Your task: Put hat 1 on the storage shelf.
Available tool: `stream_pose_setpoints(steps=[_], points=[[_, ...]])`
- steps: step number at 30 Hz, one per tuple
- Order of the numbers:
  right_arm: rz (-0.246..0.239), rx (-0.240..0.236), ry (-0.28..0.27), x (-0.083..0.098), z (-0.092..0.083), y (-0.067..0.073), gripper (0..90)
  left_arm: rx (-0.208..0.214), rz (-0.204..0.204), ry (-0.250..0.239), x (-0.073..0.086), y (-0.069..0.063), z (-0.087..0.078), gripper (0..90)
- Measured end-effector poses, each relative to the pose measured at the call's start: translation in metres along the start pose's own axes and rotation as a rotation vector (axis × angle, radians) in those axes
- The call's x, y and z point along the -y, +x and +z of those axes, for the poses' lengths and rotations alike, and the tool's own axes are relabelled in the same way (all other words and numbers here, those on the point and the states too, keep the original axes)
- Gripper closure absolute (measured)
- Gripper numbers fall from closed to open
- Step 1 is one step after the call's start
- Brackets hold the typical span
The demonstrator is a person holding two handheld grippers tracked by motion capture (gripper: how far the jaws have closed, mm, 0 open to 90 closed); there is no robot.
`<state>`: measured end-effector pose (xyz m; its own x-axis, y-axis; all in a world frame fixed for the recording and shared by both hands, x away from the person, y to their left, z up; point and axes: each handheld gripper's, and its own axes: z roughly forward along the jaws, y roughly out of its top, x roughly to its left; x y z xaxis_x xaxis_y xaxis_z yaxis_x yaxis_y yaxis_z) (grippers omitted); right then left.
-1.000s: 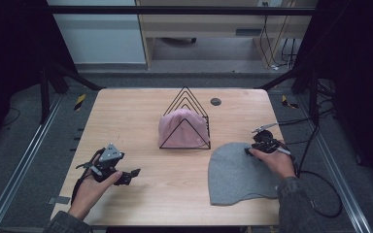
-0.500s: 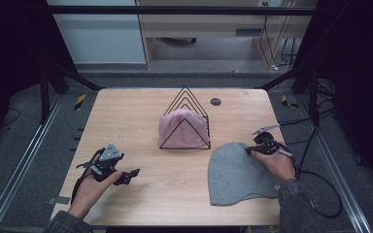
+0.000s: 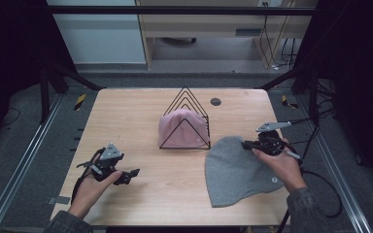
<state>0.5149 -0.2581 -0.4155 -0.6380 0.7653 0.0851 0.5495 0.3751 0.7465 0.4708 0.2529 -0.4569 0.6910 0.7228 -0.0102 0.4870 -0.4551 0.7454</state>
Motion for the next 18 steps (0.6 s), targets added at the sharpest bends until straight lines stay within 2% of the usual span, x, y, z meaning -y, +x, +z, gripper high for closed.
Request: stream_pose_setpoints(steps=[2,5,6,11,16,18], points=[[-0.009,-0.004,-0.009,-0.002,-0.003,0.004,86.4,0.0,-0.001,0.0,0.0,0.0,0.0,10.6],[-0.038,-0.026,-0.049,-0.01,-0.015,0.014,86.5,0.002,-0.002,0.002,0.0,0.0,0.0,10.6],[-0.061,-0.033,-0.071,-0.014,-0.022,0.02,86.5,0.002,-0.003,0.002,0.0,0.0,0.001,10.6],[-0.095,-0.05,-0.112,-0.024,-0.038,0.03,86.5,0.005,-0.003,0.004,0.0,0.001,0.002,10.5],[-0.141,-0.059,-0.153,-0.043,-0.057,0.045,86.4,0.01,0.0,0.005,0.0,0.0,0.002,10.4],[-0.146,-0.069,-0.176,-0.049,-0.063,0.047,86.5,0.013,0.0,0.006,0.0,0.0,0.002,10.3]])
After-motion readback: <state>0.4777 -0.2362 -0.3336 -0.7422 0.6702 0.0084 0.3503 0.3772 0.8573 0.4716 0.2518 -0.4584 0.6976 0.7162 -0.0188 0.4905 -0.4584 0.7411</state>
